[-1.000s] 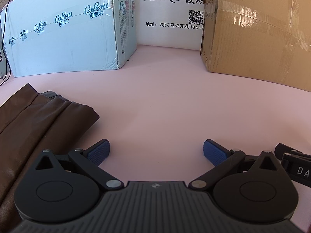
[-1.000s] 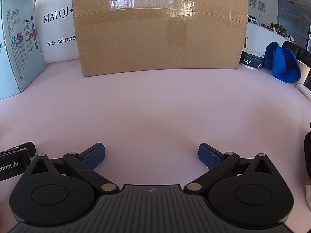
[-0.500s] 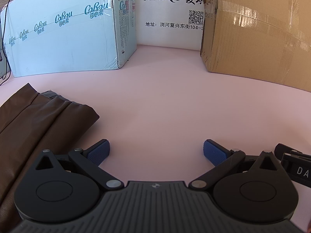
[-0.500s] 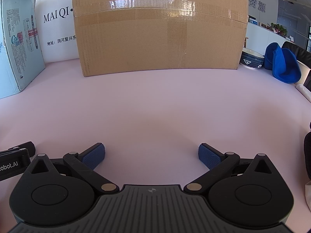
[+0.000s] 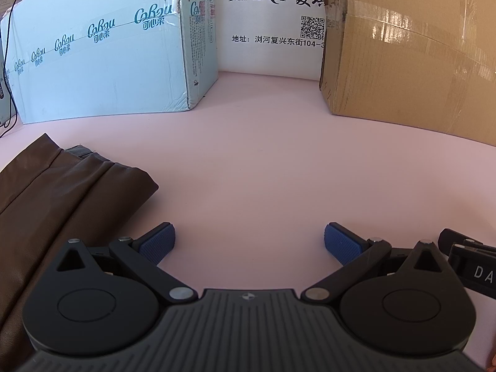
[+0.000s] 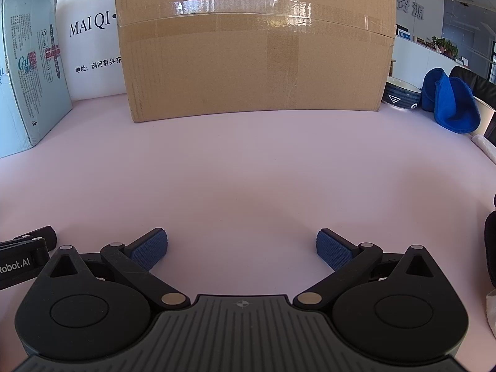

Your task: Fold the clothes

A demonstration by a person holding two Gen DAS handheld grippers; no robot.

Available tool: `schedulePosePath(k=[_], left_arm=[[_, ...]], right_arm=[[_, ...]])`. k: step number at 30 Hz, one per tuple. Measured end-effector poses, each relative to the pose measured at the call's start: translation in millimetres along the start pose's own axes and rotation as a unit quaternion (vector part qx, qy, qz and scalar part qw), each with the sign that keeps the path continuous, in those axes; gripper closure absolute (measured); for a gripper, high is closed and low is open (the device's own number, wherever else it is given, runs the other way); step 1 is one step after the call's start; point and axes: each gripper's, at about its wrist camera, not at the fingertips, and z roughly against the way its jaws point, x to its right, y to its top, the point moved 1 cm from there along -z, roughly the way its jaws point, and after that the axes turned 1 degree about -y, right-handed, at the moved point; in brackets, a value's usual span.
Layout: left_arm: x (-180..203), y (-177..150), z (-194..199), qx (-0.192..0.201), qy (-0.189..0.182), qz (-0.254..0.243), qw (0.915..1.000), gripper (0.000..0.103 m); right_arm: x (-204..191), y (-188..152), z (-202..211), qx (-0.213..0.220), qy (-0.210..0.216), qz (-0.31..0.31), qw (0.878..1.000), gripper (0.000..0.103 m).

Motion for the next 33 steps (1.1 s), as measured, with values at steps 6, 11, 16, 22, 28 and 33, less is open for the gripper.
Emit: schedulePosePath(k=[6, 11, 16, 22, 28, 33], left_arm=[[1.4, 0.4, -0.1, 0.001, 0.003, -0.003, 1.0000, 0.000], [1.9, 0.3, 2.4, 0.005, 0.005, -0.006, 1.0000, 0.004], [2.6, -0.2, 3.1, 0.006, 0.004, -0.007, 1.0000, 0.005], [3.2, 0.1, 3.1, 0.006, 0.004, -0.007, 0.9999, 0.005], [3.0, 0.0, 3.1, 0.006, 0.004, -0.007, 0.9999, 0.005], [4.0, -0.1, 3.0, 0.006, 0.004, -0.007, 0.9999, 0.005]], right_arm=[[-1.6, 0.2, 0.0, 0.001, -0.001, 0.003, 1.000, 0.001], [-4.5, -0.5, 2.6, 0.009, 0.003, 0.013, 1.000, 0.011], [-5.1, -0.1, 3.0, 0.012, 0.007, 0.016, 1.000, 0.014], [-4.9, 0.6, 2.5, 0.011, 0.007, 0.016, 1.000, 0.014], [-5.2, 0.4, 3.0, 0.011, 0.006, 0.016, 1.000, 0.014], [-6.0, -0.2, 2.9, 0.011, 0.005, 0.016, 1.000, 0.014]])
